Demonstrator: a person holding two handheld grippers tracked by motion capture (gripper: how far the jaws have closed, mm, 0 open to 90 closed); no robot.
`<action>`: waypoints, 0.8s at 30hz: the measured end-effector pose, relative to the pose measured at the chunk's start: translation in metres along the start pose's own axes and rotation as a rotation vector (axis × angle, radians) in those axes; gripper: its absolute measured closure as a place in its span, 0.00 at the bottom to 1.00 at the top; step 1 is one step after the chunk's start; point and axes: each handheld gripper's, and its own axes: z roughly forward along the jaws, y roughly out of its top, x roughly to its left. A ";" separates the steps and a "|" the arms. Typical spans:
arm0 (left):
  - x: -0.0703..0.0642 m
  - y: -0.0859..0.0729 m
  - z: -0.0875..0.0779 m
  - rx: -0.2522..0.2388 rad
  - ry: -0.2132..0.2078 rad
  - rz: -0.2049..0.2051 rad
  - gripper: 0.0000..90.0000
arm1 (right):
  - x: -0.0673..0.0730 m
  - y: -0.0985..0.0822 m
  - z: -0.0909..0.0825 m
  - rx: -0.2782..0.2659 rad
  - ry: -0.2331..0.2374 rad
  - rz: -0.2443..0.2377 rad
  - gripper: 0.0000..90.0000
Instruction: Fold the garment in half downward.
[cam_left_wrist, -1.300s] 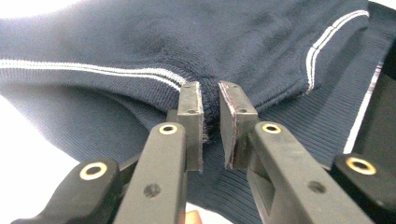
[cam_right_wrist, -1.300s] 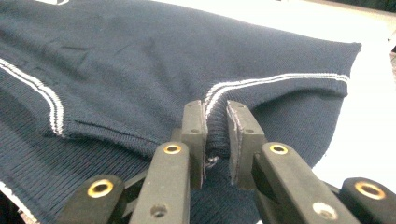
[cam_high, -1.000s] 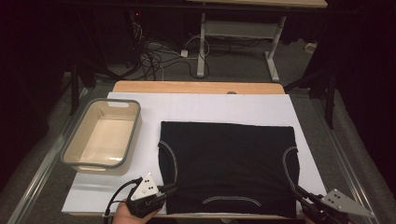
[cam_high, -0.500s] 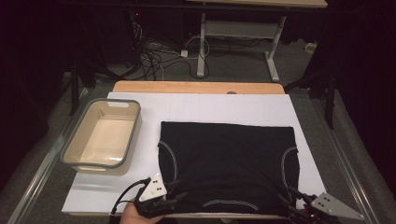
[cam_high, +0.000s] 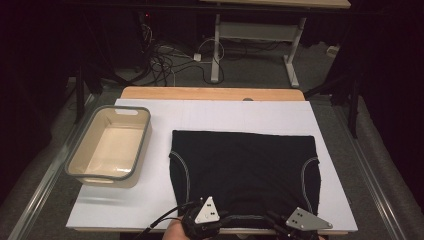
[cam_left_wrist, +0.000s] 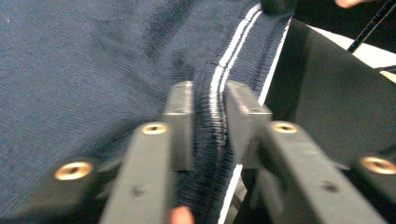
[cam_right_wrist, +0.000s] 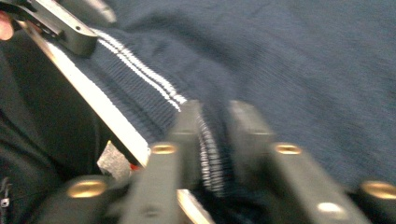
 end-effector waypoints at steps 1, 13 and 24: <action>-0.001 0.000 0.000 0.000 0.007 0.007 0.85 | -0.001 0.000 -0.001 0.000 0.004 -0.005 0.96; 0.002 -0.003 -0.009 -0.039 -0.074 -0.065 0.67 | 0.004 -0.002 -0.010 -0.020 0.039 -0.016 0.80; 0.031 -0.004 -0.032 -0.131 -0.005 -0.131 0.42 | -0.013 0.013 -0.004 -0.102 0.004 0.081 0.53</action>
